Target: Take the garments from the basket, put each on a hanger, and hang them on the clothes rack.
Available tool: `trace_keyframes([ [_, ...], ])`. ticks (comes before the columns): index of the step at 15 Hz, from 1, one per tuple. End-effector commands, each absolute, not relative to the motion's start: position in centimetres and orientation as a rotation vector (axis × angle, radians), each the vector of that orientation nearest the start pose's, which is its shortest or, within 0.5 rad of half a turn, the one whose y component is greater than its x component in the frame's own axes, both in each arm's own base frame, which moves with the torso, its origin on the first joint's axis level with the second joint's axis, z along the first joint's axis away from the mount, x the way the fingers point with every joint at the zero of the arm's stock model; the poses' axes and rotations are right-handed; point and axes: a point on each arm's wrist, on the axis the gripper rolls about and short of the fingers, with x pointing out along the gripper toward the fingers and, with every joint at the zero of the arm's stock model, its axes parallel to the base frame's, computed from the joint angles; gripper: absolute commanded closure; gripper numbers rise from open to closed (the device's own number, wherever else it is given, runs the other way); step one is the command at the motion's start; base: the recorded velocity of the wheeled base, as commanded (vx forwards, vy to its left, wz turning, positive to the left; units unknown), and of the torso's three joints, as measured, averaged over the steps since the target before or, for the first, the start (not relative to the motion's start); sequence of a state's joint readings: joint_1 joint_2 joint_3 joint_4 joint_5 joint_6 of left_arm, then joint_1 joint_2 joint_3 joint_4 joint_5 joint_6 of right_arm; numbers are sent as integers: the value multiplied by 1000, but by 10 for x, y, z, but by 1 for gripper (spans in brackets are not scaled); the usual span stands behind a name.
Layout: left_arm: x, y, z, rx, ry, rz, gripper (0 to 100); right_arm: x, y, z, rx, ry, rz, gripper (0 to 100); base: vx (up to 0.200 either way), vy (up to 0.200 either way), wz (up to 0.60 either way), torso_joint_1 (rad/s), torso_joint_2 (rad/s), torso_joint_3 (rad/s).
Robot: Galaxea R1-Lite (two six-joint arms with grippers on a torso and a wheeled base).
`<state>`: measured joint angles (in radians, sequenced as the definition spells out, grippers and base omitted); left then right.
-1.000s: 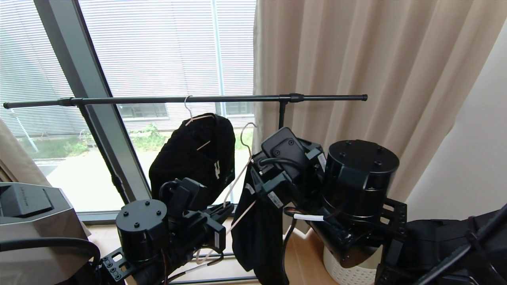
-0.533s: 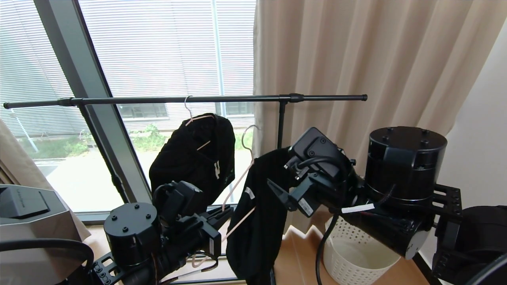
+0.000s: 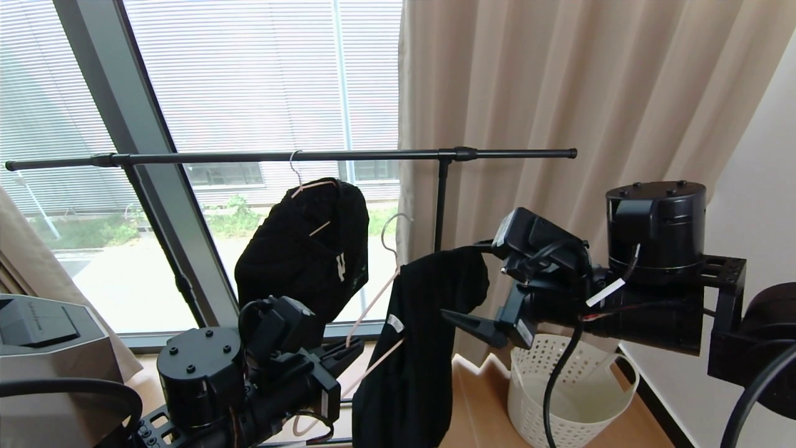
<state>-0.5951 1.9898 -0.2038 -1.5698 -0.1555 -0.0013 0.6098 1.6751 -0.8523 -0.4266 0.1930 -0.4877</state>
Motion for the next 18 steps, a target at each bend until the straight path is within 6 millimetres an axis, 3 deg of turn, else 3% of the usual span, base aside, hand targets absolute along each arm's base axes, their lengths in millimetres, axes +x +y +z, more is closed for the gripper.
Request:
trace_keyframes([
  [1,210,-147,65,49,223,-758,100,260,152,200,-585,194,895,0,0,0,0,0,0,0],
  [3,208,-145,62,52,238,-760,100,274,132,207,-678,211,996,0,0,0,0,0,0,0],
  [6,203,-145,60,61,256,-793,100,302,118,214,-756,286,1148,0,0,0,0,0,0,0],
  [10,197,-143,56,72,281,-836,100,323,121,219,-761,423,1285,0,0,0,0,0,0,0],
  [13,190,-147,56,77,289,-894,100,328,129,198,-723,557,1385,0,0,0,0,0,0,0],
  [18,186,-147,56,73,297,-936,100,341,140,180,-717,587,1413,0,0,0,0,0,0,0],
])
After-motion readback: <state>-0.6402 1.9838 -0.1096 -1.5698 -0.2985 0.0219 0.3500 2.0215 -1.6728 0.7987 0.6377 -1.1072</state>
